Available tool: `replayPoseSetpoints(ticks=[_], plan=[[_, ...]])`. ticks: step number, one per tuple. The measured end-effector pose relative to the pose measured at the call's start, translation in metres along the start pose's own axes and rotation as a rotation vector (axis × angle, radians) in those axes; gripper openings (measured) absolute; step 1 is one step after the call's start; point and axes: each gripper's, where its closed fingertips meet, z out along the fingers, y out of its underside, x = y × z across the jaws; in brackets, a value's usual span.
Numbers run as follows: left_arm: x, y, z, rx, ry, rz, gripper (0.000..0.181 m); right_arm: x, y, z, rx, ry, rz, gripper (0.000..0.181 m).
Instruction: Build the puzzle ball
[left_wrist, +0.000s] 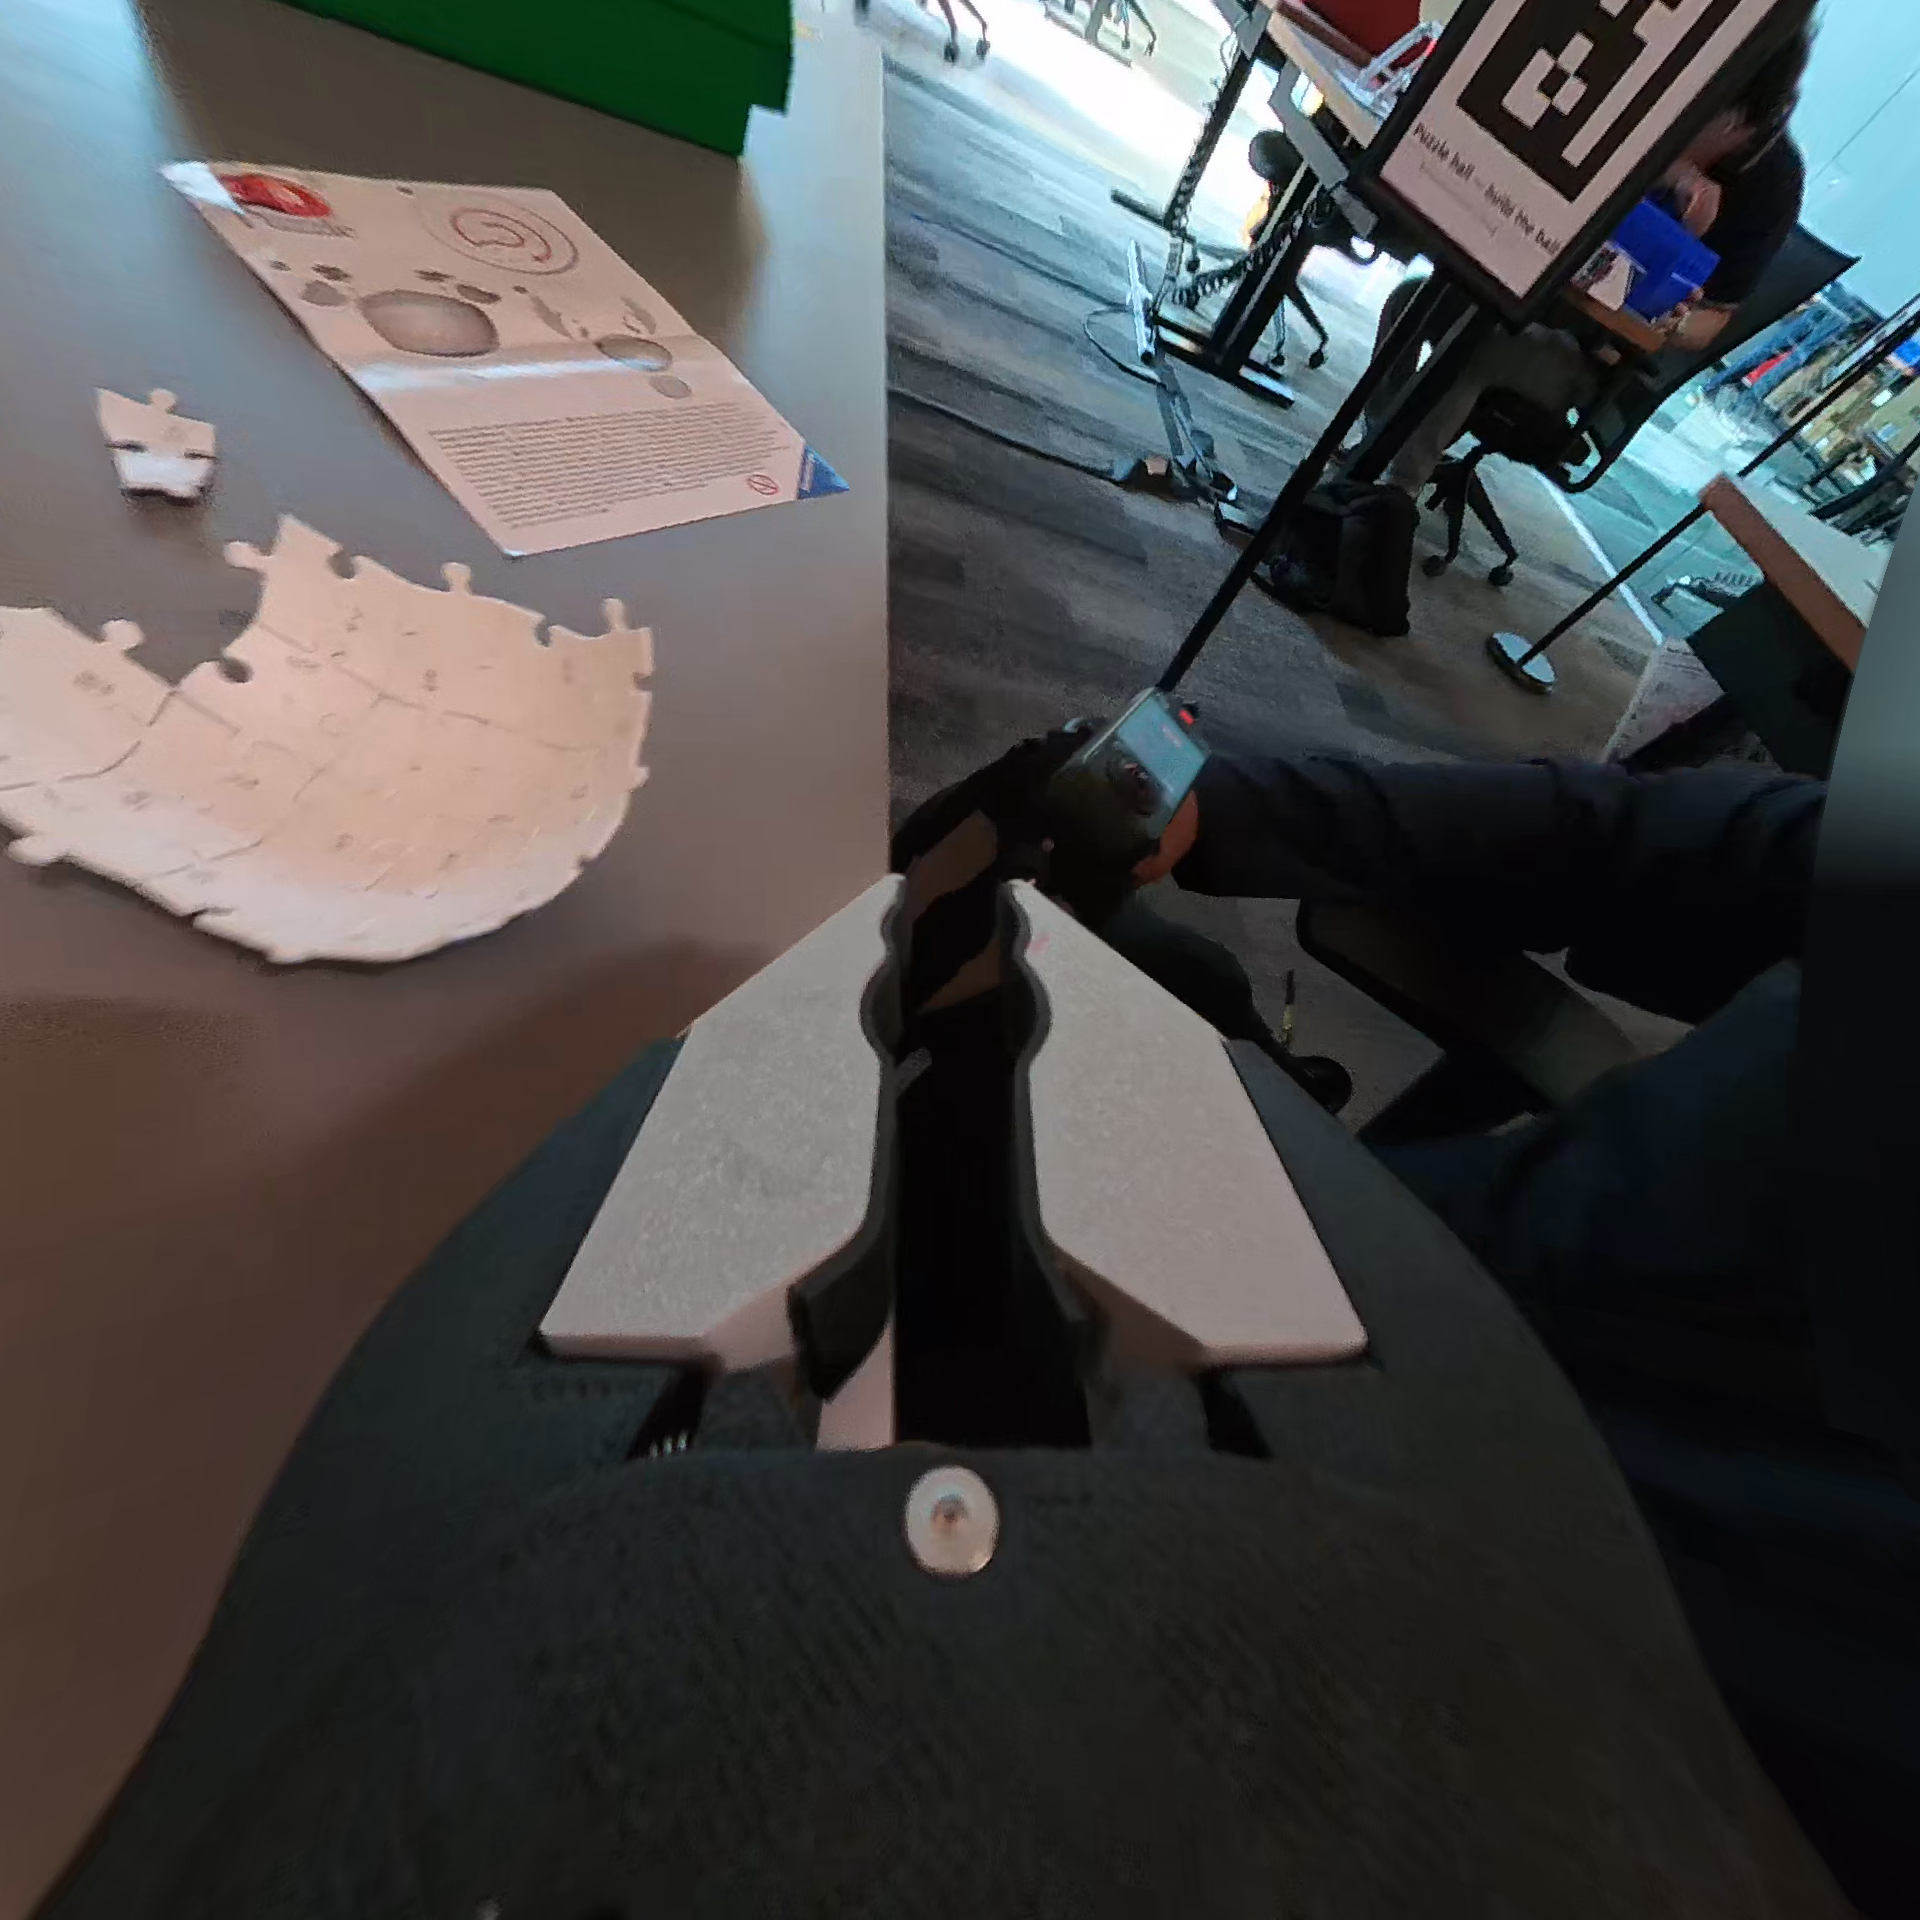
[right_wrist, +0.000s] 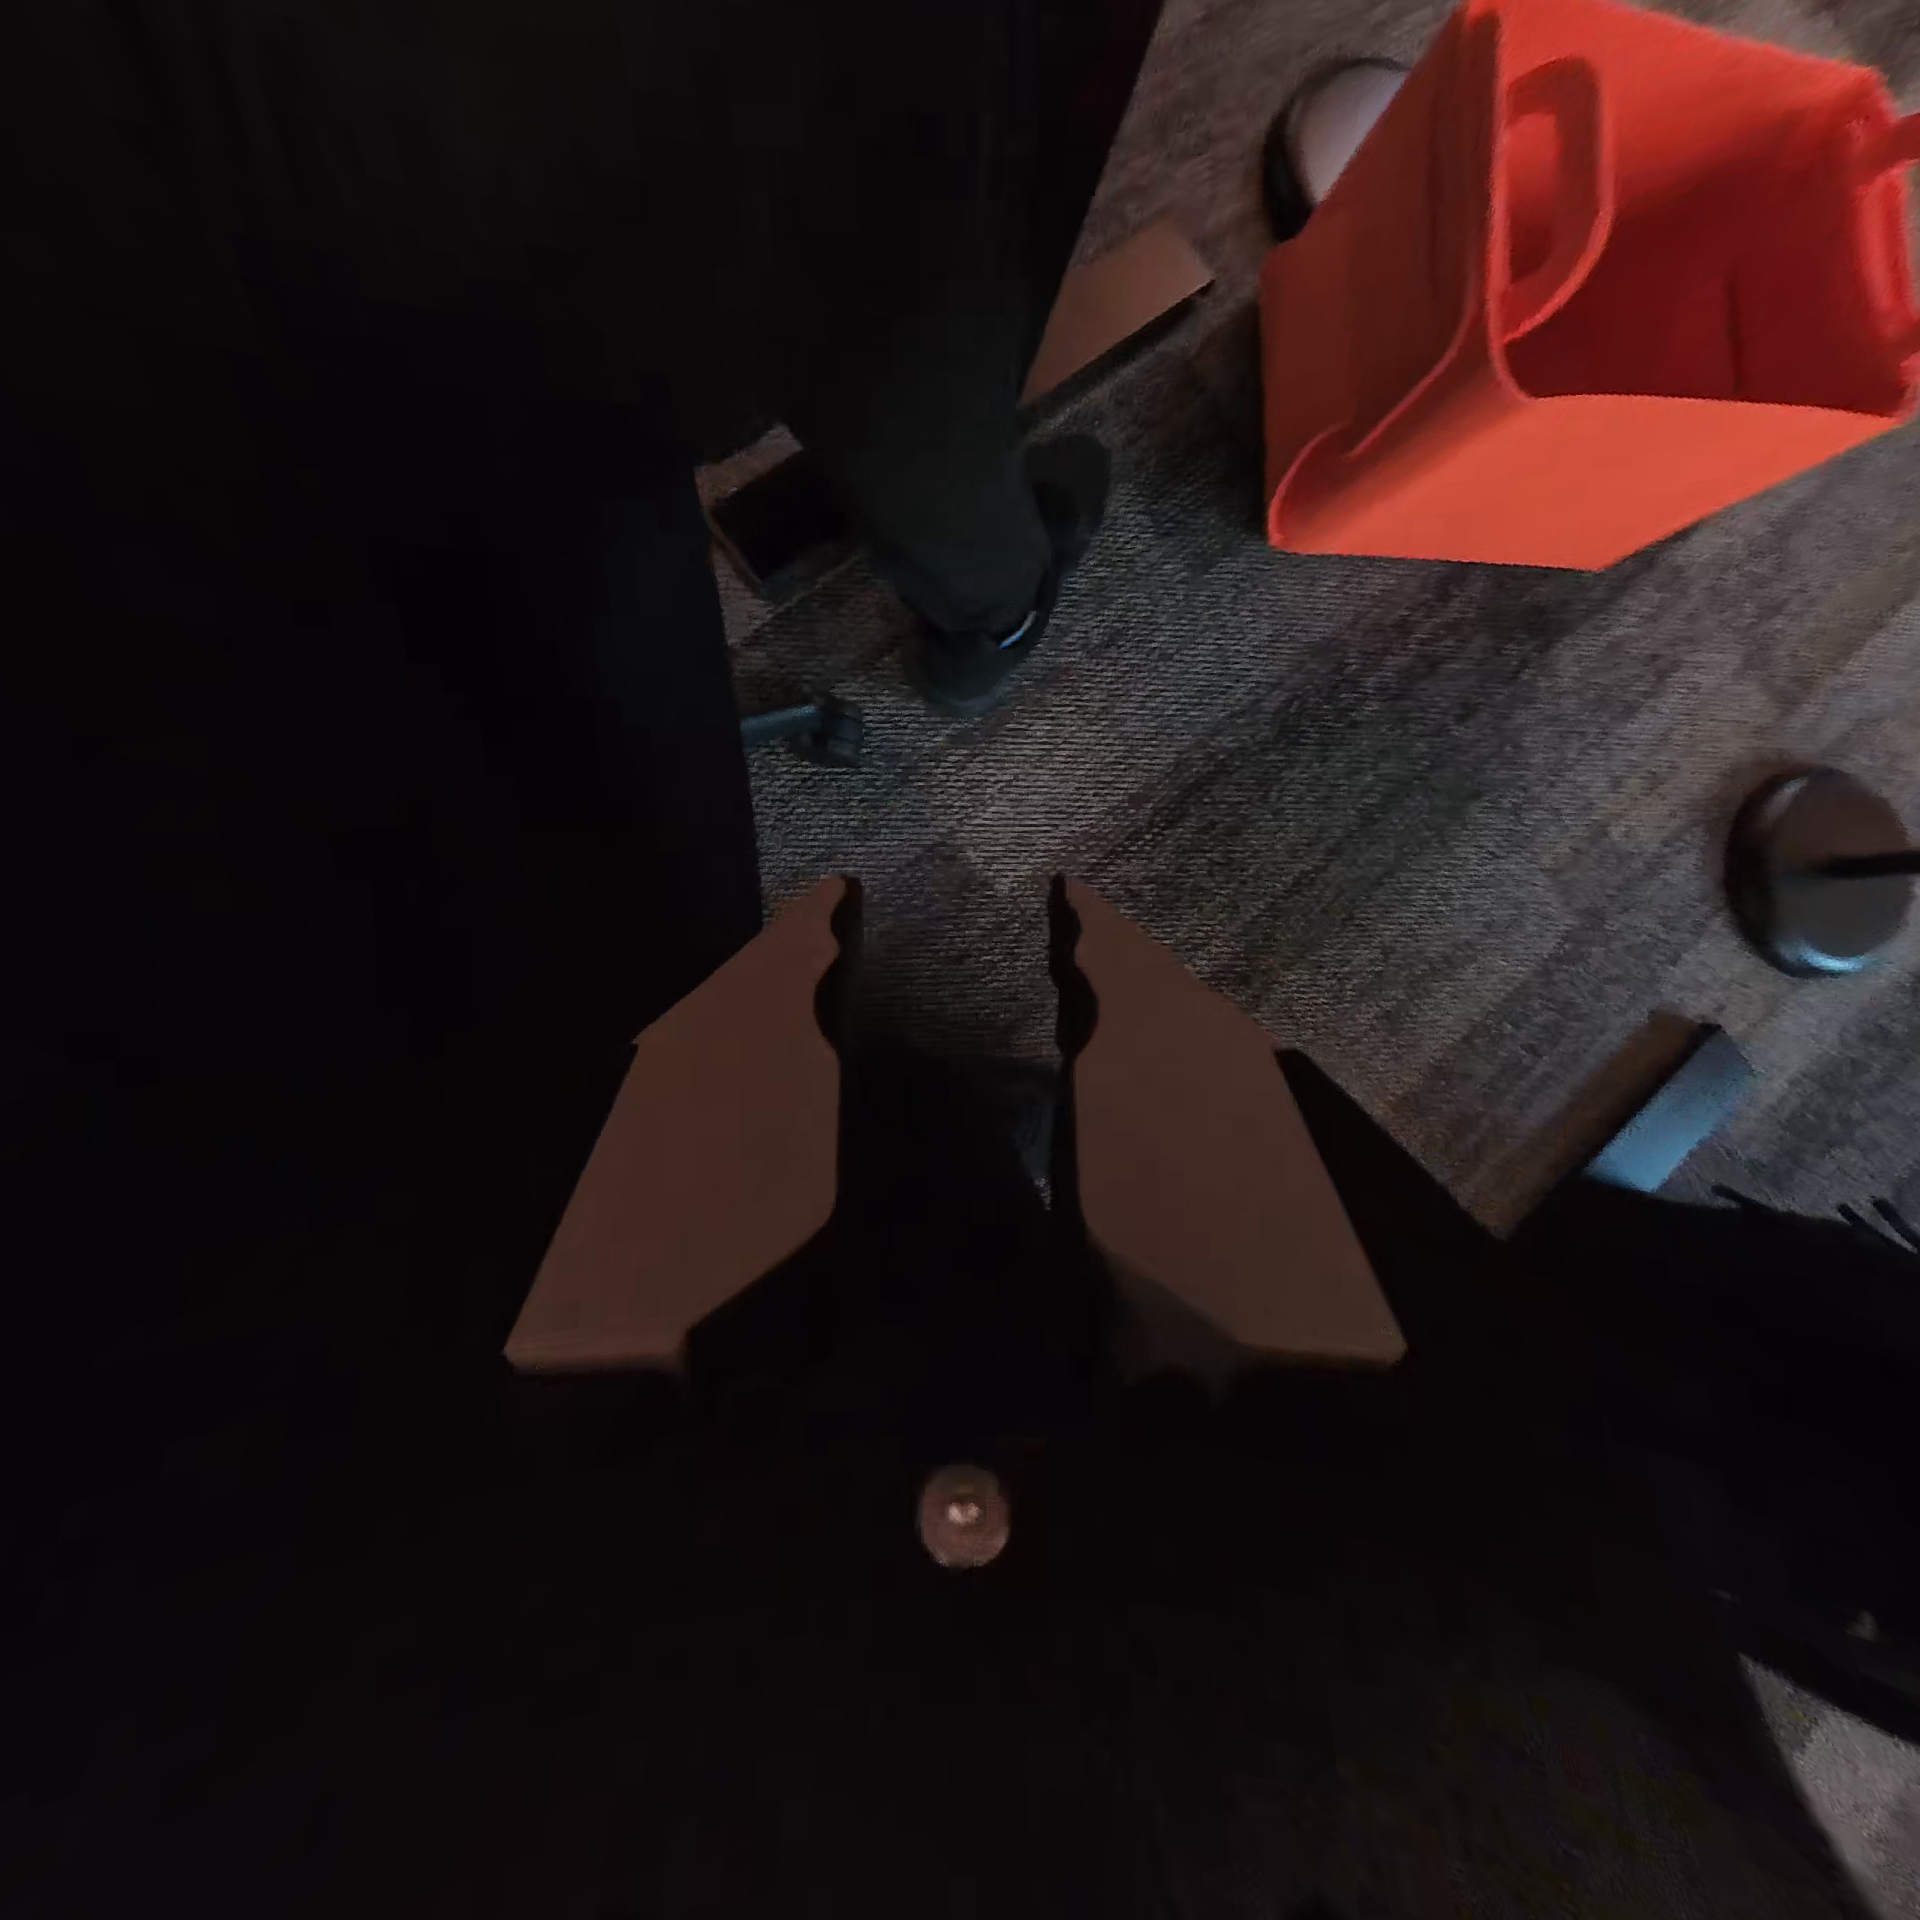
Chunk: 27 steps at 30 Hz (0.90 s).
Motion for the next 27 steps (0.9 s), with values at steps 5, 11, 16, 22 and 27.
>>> replayPoseSetpoints(ticks=[5,11,16,22,27], plan=[[0.034,-0.006,0.037,-0.101,-0.092,0.193,0.011,0.009,0.018,-0.061,0.126,0.269,0.042,0.030],[0.035,0.000,0.090,-0.159,-0.267,0.477,0.005,-0.004,0.042,-0.112,0.281,0.430,0.197,0.038],[0.040,-0.009,0.101,-0.110,-0.326,0.516,0.001,-0.012,0.058,-0.120,0.290,0.436,0.241,0.047],[0.027,0.005,0.093,-0.130,-0.361,0.474,0.002,0.009,0.067,-0.083,0.259,0.358,0.261,0.066],[0.006,0.019,0.093,-0.198,-0.371,0.459,0.004,0.054,0.120,0.018,0.024,0.197,0.302,0.053]])
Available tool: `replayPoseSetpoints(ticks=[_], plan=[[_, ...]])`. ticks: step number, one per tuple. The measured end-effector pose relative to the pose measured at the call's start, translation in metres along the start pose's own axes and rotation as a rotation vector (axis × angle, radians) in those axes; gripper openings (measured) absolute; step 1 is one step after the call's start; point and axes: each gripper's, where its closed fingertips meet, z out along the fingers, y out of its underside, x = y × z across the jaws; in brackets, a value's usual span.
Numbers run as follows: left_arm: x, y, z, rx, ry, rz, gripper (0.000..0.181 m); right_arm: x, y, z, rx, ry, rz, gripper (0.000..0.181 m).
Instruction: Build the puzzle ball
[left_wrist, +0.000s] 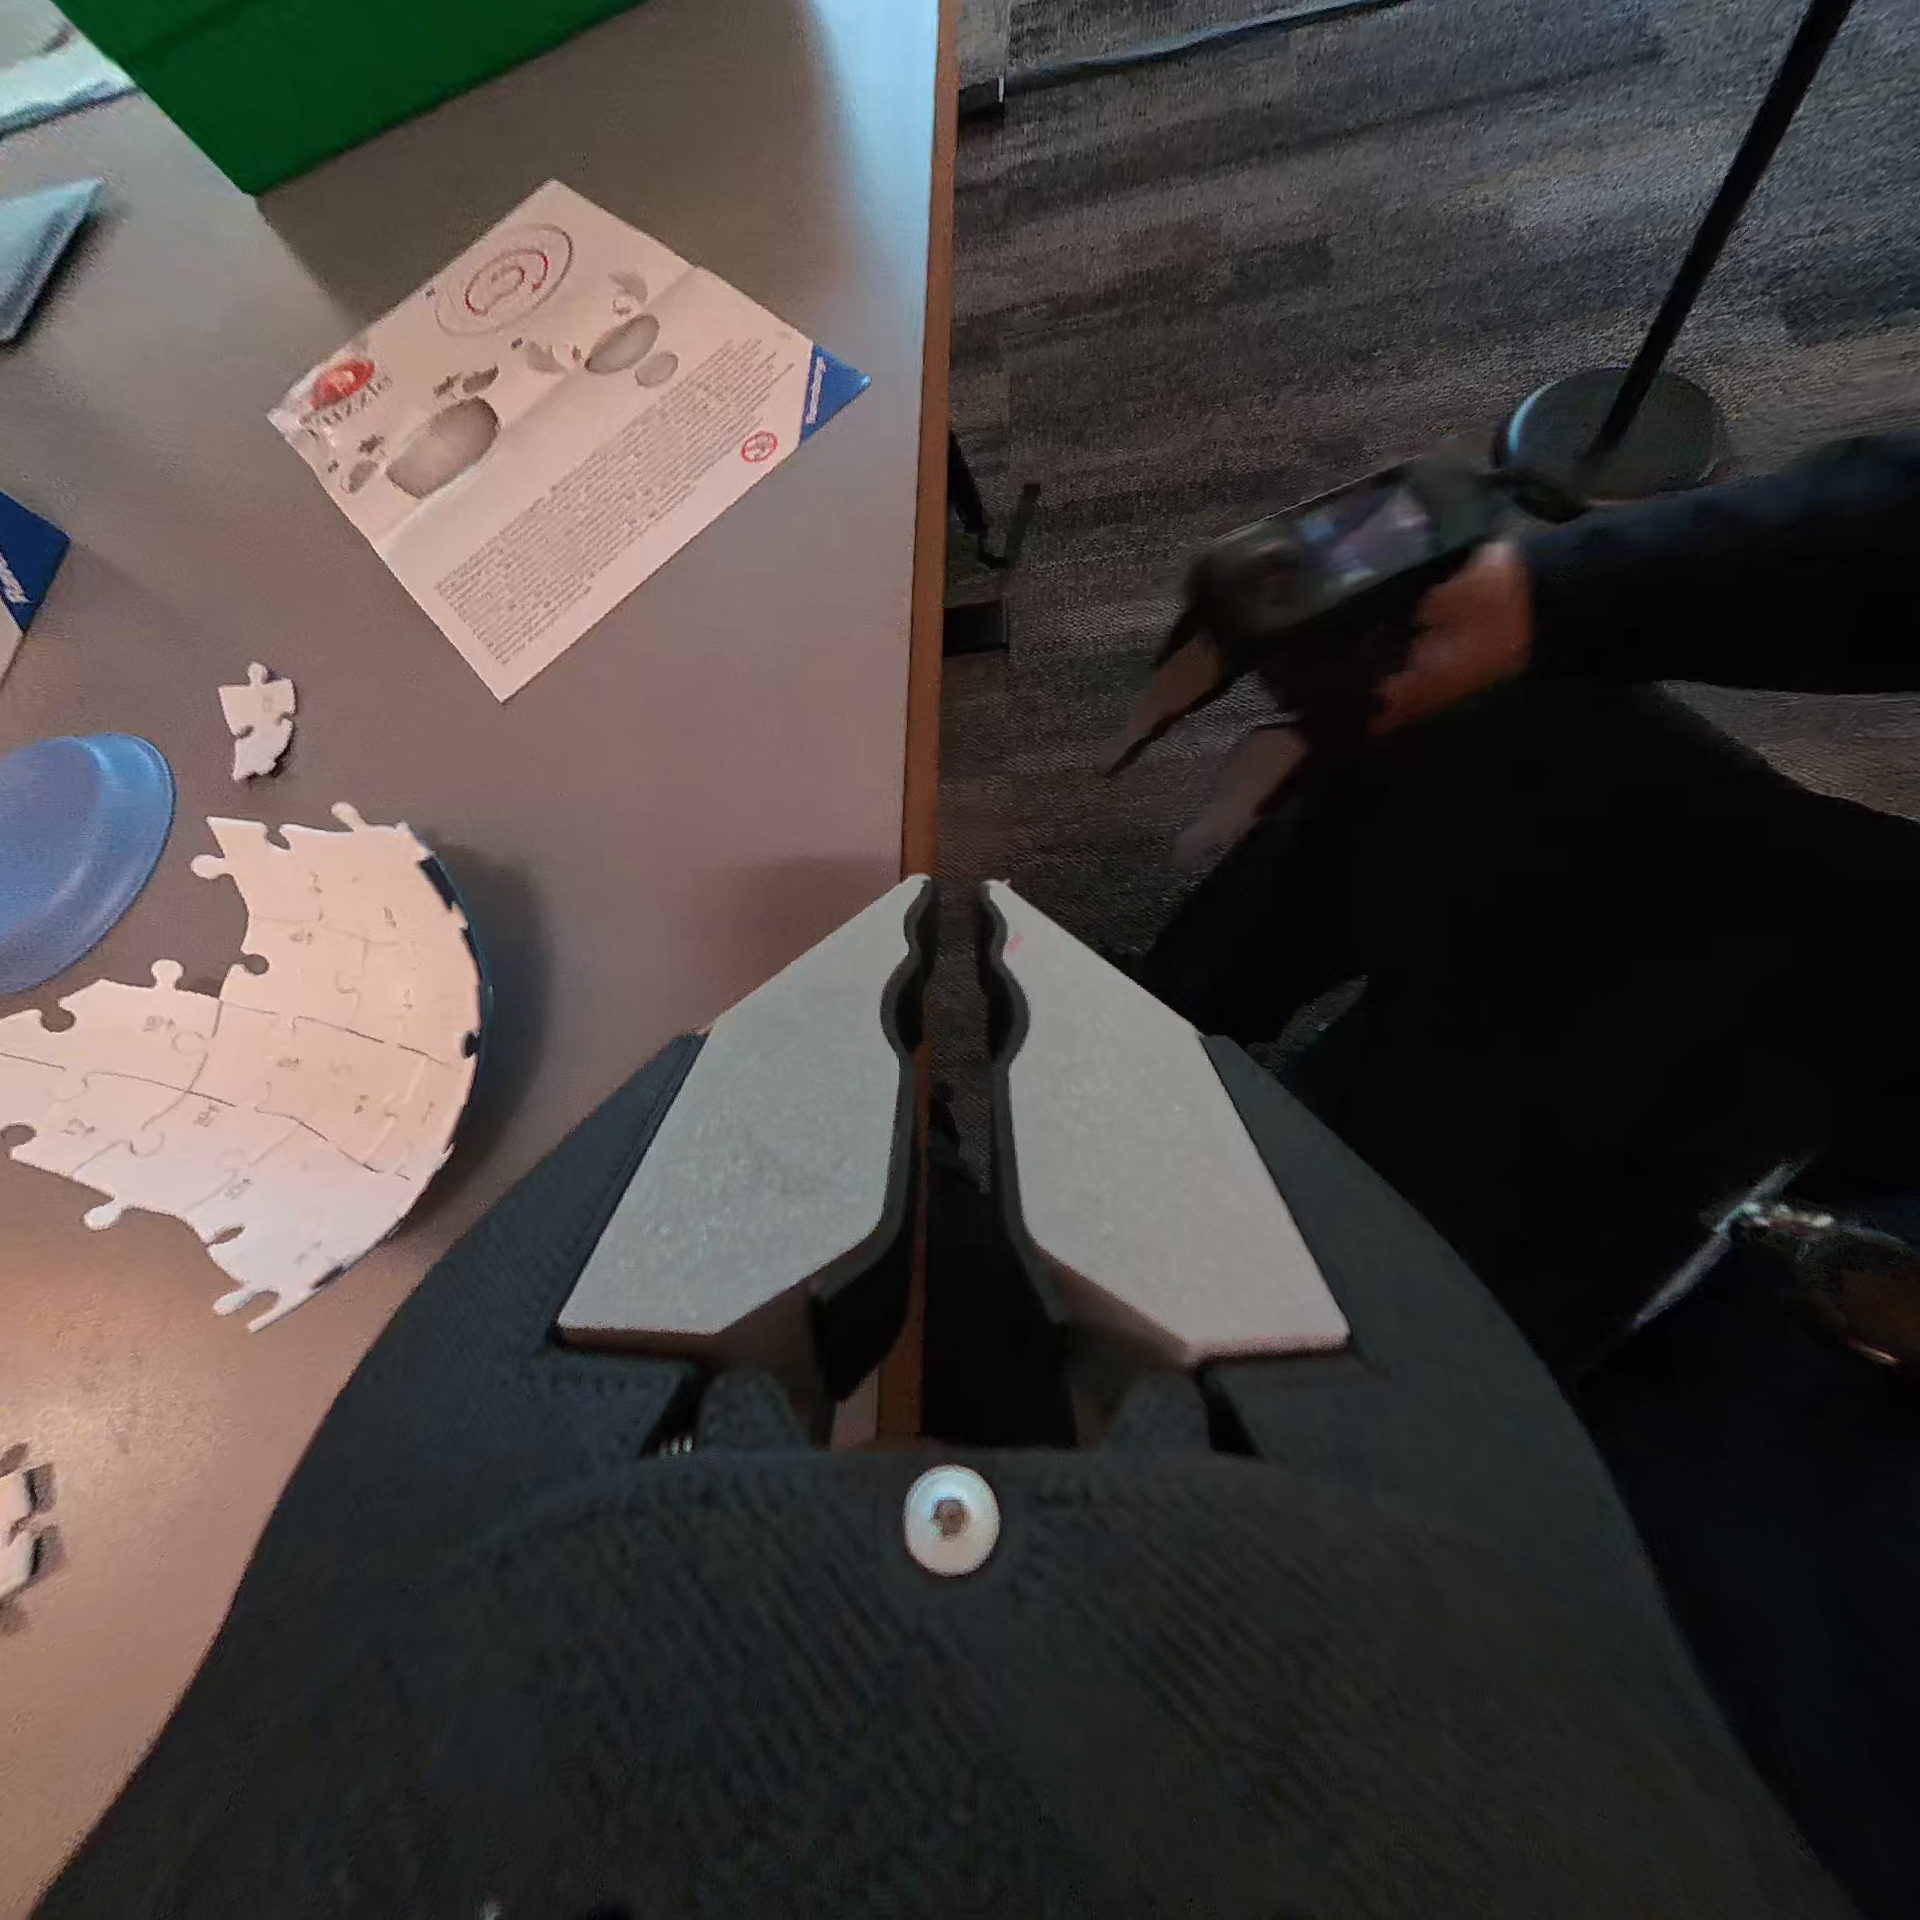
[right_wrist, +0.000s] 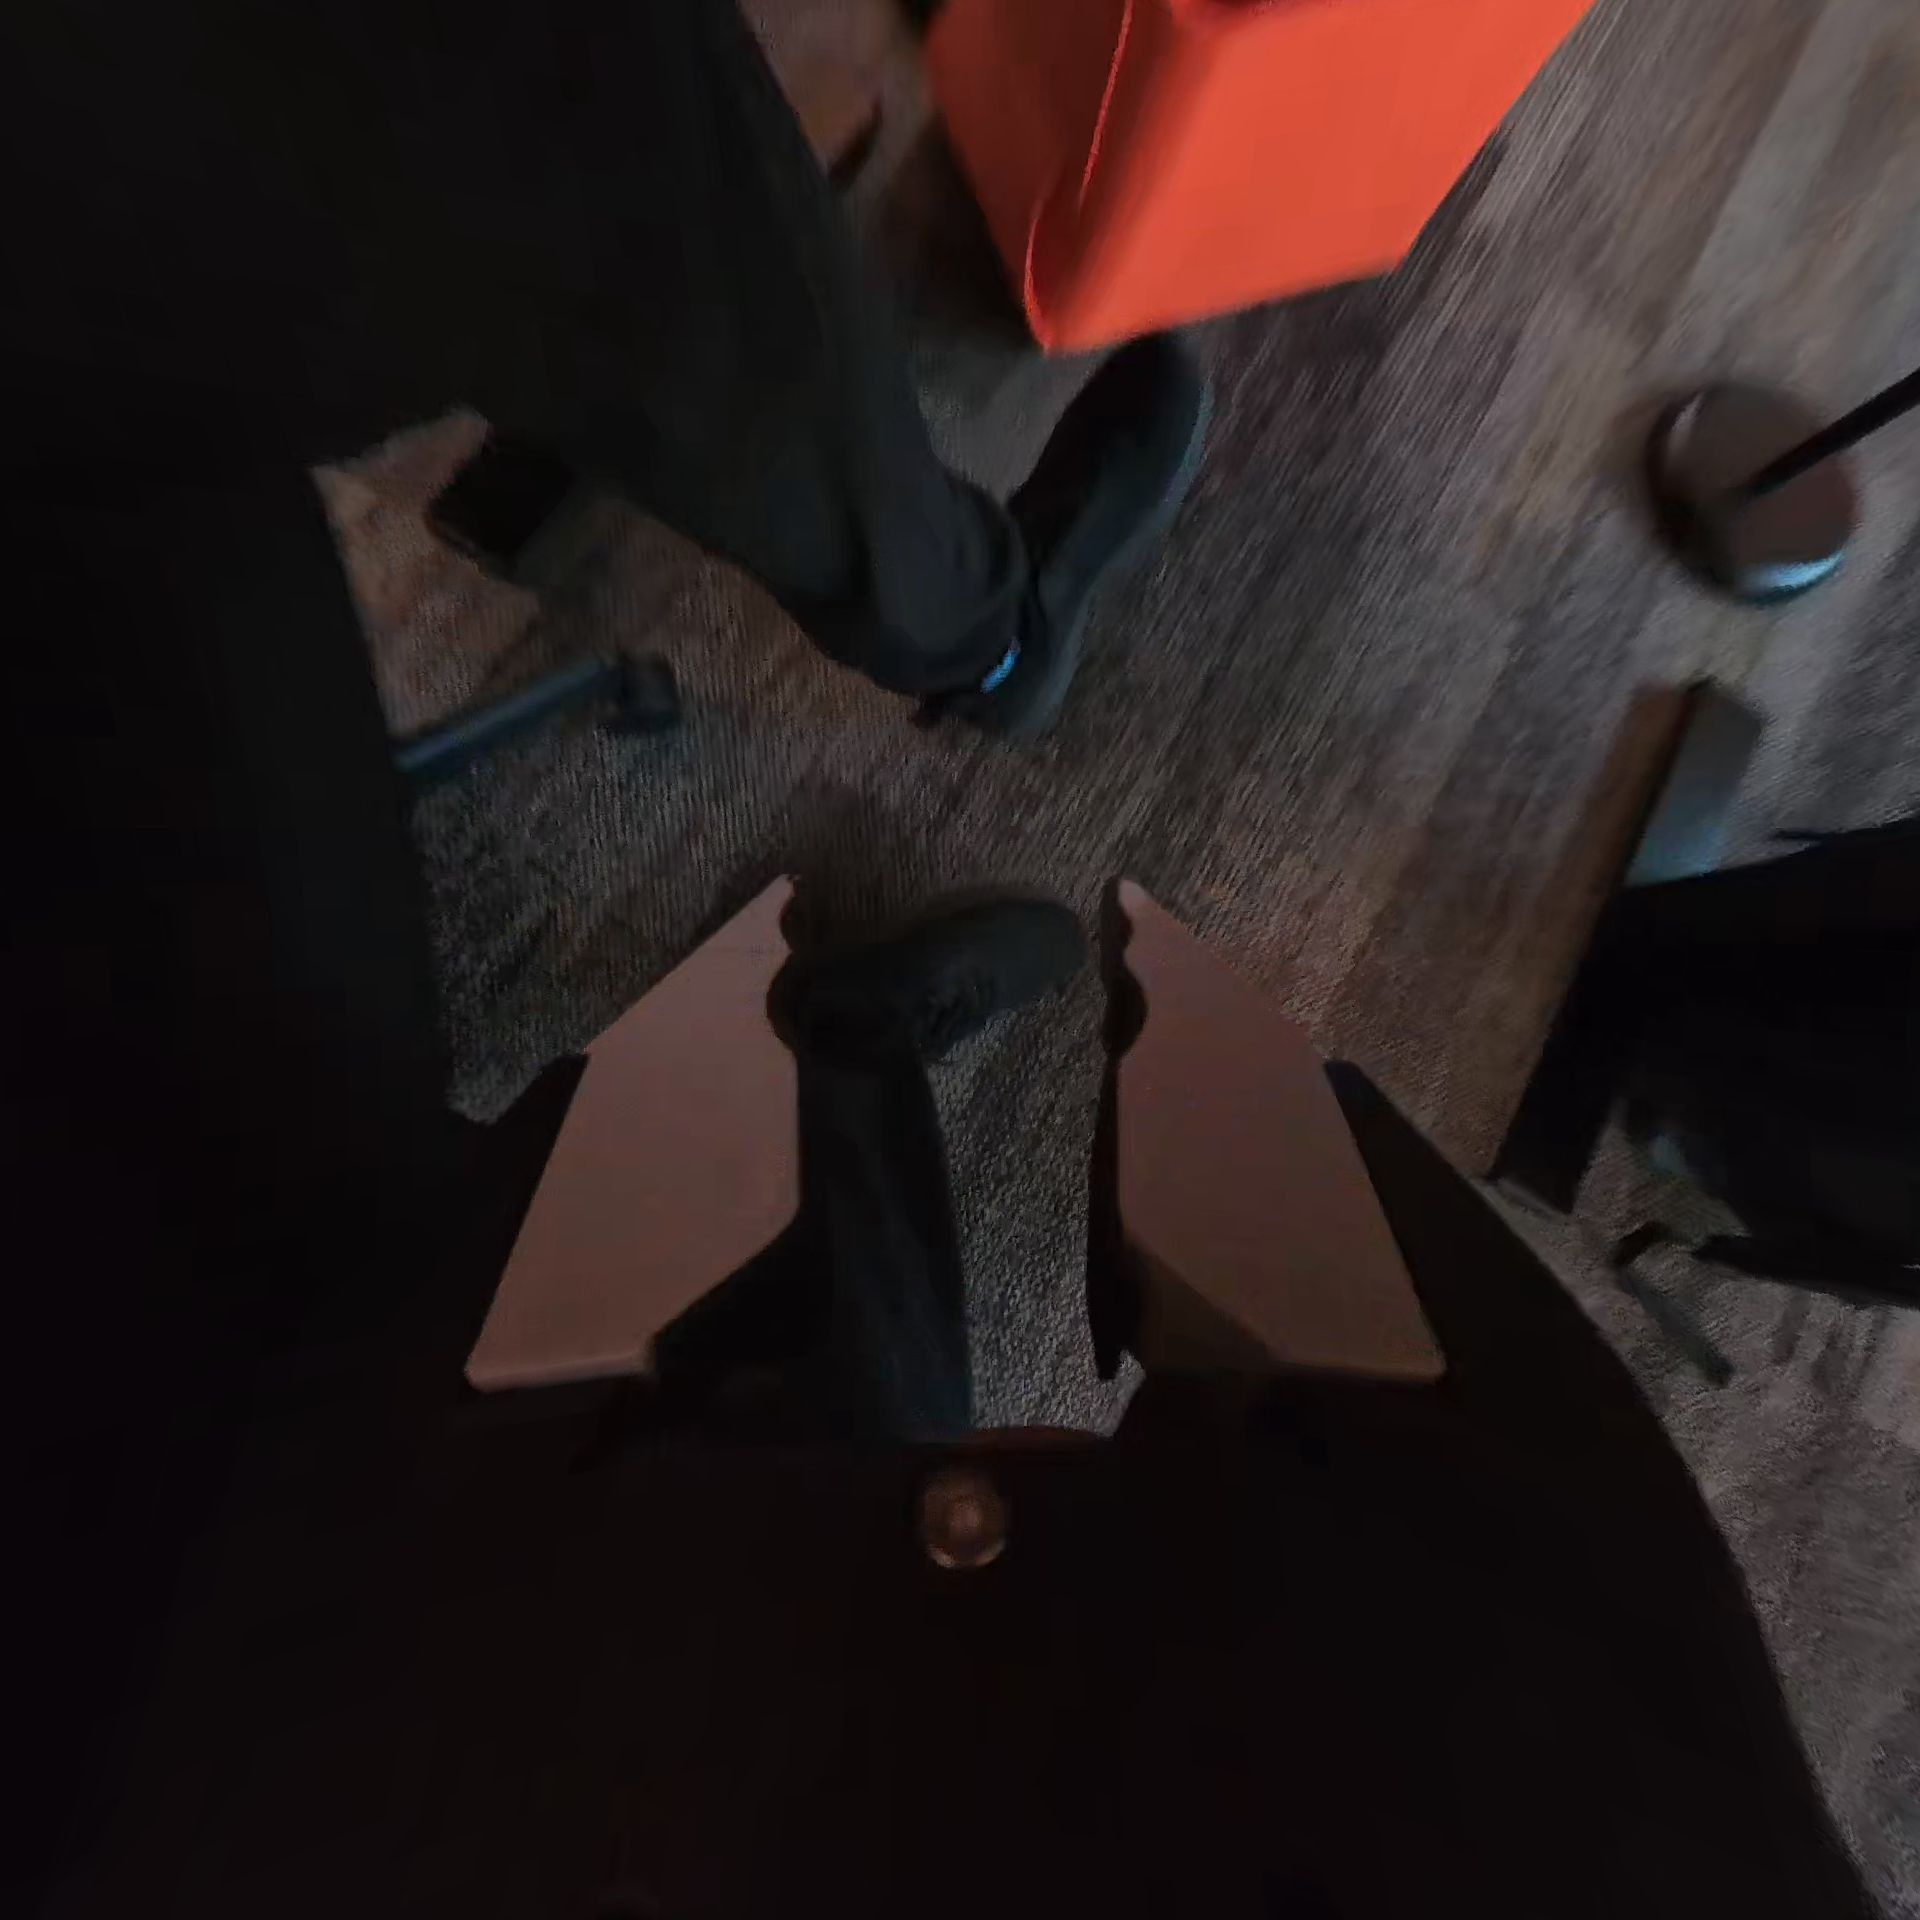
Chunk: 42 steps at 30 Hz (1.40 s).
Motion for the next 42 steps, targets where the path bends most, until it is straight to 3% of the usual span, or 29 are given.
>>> replayPoseSetpoints(ticks=[5,7,11,13,15,17,19,25,35,42], plan=[[-0.025,0.014,0.005,0.032,0.024,-0.082,0.032,0.046,0.044,0.139,-0.237,-0.165,0.153,0.038],[-0.026,0.010,0.001,0.075,0.108,-0.159,0.040,0.061,0.054,0.199,-0.251,-0.192,0.269,0.030],[-0.029,-0.005,-0.008,0.194,0.200,-0.174,0.036,0.054,0.050,0.308,-0.059,-0.386,0.941,0.030],[-0.029,-0.004,-0.004,0.180,0.203,-0.143,0.035,0.054,0.052,0.350,0.056,-0.360,1.165,0.031],[-0.036,-0.007,0.002,0.180,0.141,-0.106,0.034,0.043,0.062,0.386,0.068,-0.299,1.168,0.031],[-0.048,-0.007,0.006,0.174,0.057,-0.087,0.032,0.031,0.077,0.414,0.010,-0.211,1.040,0.027],[-0.060,-0.007,0.010,0.170,0.010,-0.095,0.032,0.026,0.084,0.433,-0.011,-0.133,0.964,0.023],[-0.073,-0.005,0.026,0.108,0.003,-0.154,0.039,0.014,0.084,0.461,0.062,-0.089,1.003,0.022],[-0.072,0.006,0.035,0.001,-0.064,-0.111,0.039,0.021,0.088,0.478,0.020,-0.012,0.896,0.009],[-0.074,0.007,0.035,-0.003,-0.066,-0.122,0.037,0.022,0.089,0.481,-0.003,0.012,0.823,0.005]])
